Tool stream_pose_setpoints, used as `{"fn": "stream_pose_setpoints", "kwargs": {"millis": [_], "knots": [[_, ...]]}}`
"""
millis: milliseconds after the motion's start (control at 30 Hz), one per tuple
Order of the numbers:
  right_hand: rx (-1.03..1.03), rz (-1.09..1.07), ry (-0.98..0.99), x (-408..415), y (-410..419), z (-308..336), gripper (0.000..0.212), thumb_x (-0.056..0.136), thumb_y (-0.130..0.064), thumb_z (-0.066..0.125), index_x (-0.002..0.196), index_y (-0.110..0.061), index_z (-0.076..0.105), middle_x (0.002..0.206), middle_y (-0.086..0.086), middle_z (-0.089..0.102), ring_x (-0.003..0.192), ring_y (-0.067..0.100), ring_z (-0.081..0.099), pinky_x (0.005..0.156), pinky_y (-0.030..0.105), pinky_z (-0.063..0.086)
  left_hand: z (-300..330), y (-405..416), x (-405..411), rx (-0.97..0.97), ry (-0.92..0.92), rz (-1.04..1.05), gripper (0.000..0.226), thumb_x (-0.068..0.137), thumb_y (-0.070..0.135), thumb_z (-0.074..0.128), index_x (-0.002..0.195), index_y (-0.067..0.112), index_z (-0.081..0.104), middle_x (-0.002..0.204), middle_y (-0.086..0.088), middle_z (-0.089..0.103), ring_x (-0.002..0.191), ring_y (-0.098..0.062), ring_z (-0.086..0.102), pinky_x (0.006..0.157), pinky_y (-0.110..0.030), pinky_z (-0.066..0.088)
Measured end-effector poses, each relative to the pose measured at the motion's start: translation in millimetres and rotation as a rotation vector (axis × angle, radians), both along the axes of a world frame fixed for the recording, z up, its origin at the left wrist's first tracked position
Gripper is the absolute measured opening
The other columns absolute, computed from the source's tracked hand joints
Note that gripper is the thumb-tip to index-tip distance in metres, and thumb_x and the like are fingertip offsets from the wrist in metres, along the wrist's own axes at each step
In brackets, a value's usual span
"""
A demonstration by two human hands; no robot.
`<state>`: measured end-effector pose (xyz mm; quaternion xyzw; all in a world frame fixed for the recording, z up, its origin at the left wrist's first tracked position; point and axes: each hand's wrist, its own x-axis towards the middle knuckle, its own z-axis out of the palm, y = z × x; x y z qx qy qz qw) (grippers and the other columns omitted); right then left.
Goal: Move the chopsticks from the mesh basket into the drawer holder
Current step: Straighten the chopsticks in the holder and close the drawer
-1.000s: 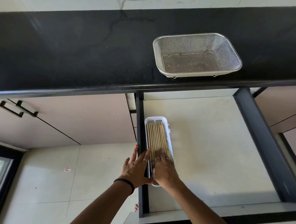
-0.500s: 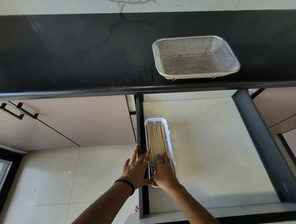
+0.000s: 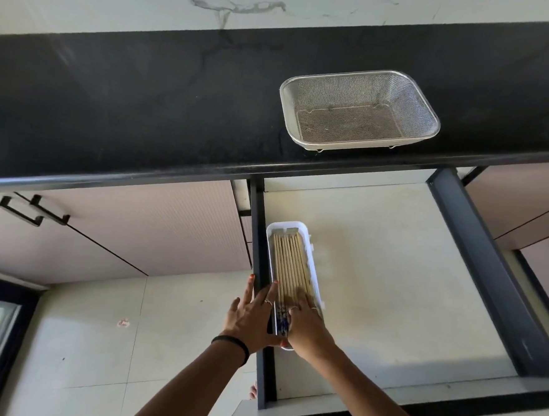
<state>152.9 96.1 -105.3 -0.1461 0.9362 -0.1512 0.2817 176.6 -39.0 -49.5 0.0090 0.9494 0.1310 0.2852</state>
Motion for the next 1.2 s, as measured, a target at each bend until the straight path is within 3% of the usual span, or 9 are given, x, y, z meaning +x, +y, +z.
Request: {"fn": "stream_pose_setpoints", "kwargs": {"millis": [100, 233, 433, 500, 567, 633, 767, 933, 1200], "knots": [[0.014, -0.028, -0.03, -0.1, -2.8, -0.2, 0.088, 0.086, -0.032, 0.067, 0.152, -0.015, 0.01, 0.161, 0.011, -0.006, 0.149, 0.032, -0.003, 0.12, 0.042, 0.01, 1.3, 1.5, -1.2, -0.002, -0.011, 0.0, 0.12, 0.072, 0.065, 0.067, 0.152, 0.018, -0.01, 0.16, 0.004, 0.0, 0.143, -0.028, -0.02, 0.116, -0.052, 0.019], [0.015, -0.032, -0.104, -2.3, -1.6, 3.3, 0.085, 0.085, -0.028, 0.068, 0.151, -0.019, 0.016, 0.161, 0.012, -0.009, 0.148, 0.033, -0.006, 0.12, 0.044, 0.009, 1.0, 2.7, -3.4, 0.007, -0.028, 0.009, 0.122, 0.071, 0.064, 0.068, 0.151, 0.018, -0.01, 0.16, 0.003, 0.0, 0.143, -0.028, -0.02, 0.116, -0.051, 0.019], [-0.07, -0.052, -0.114, 0.7, 5.7, 18.4, 0.059, 0.098, -0.019, 0.044, 0.152, -0.015, 0.018, 0.161, 0.012, -0.002, 0.149, 0.033, 0.0, 0.119, 0.041, 0.016, 2.1, 4.4, -5.1, -0.01, -0.042, -0.003, 0.122, 0.071, 0.064, 0.069, 0.152, 0.017, -0.01, 0.16, 0.003, 0.001, 0.143, -0.03, -0.02, 0.116, -0.049, 0.021], [-0.148, -0.058, -0.109, 3.8, 10.3, 24.6, 0.053, 0.099, -0.016, 0.04, 0.149, -0.012, 0.025, 0.159, 0.013, 0.014, 0.146, 0.03, 0.02, 0.116, 0.035, 0.028, 2.2, 4.3, -4.2, -0.009, -0.03, -0.001, 0.12, 0.073, 0.062, 0.069, 0.152, 0.017, -0.009, 0.16, 0.002, 0.002, 0.143, -0.029, -0.02, 0.117, -0.049, 0.017], [-0.233, -0.066, -0.083, 6.0, 17.5, 29.6, 0.047, 0.097, -0.011, 0.043, 0.143, -0.012, 0.036, 0.146, 0.012, 0.041, 0.124, 0.021, 0.052, 0.099, 0.027, 0.046, 1.4, 3.3, -2.9, -0.012, -0.006, 0.002, 0.115, 0.076, 0.058, 0.068, 0.152, 0.018, -0.008, 0.161, 0.002, 0.001, 0.144, -0.029, -0.019, 0.118, -0.05, 0.011], [-0.29, -0.057, -0.05, 8.7, 26.3, 35.1, 0.045, 0.094, -0.006, 0.045, 0.138, -0.016, 0.042, 0.133, 0.007, 0.054, 0.109, 0.017, 0.061, 0.088, 0.024, 0.051, 1.1, 4.3, -0.8, -0.022, 0.011, 0.013, 0.112, 0.078, 0.056, 0.067, 0.152, 0.018, -0.008, 0.161, 0.001, 0.001, 0.144, -0.028, -0.017, 0.118, -0.05, 0.005], [-0.386, 0.017, 0.035, 11.8, 44.5, 45.5, 0.044, 0.092, -0.002, 0.047, 0.134, -0.016, 0.048, 0.134, 0.006, 0.055, 0.119, 0.018, 0.057, 0.1, 0.025, 0.048, 1.7, 14.2, 6.1, -0.05, 0.017, 0.07, 0.106, 0.083, 0.054, 0.062, 0.151, 0.018, -0.011, 0.16, -0.003, -0.004, 0.145, -0.025, -0.014, 0.117, -0.049, -0.001], [-0.423, 0.087, 0.148, 18.9, 84.7, 62.0, 0.043, 0.094, 0.001, 0.041, 0.136, -0.009, 0.051, 0.151, 0.011, 0.038, 0.138, 0.02, 0.039, 0.104, 0.01, 0.02, 12.1, 43.0, 24.2, -0.059, -0.009, 0.2, 0.097, 0.09, 0.058, 0.05, 0.151, 0.014, -0.011, 0.159, -0.008, -0.011, 0.146, -0.024, -0.012, 0.117, -0.048, 0.0], [-0.365, 0.101, 0.162, 41.9, 171.3, 78.5, 0.039, 0.098, -0.01, 0.037, 0.134, -0.009, 0.052, 0.155, 0.013, 0.03, 0.142, 0.02, 0.032, 0.112, 0.022, 0.026, 26.0, 102.4, 66.4, -0.022, 0.038, 0.312, 0.085, 0.093, 0.061, 0.036, 0.152, 0.016, -0.007, 0.16, -0.004, -0.01, 0.146, -0.022, -0.01, 0.117, -0.044, 0.002]]}}
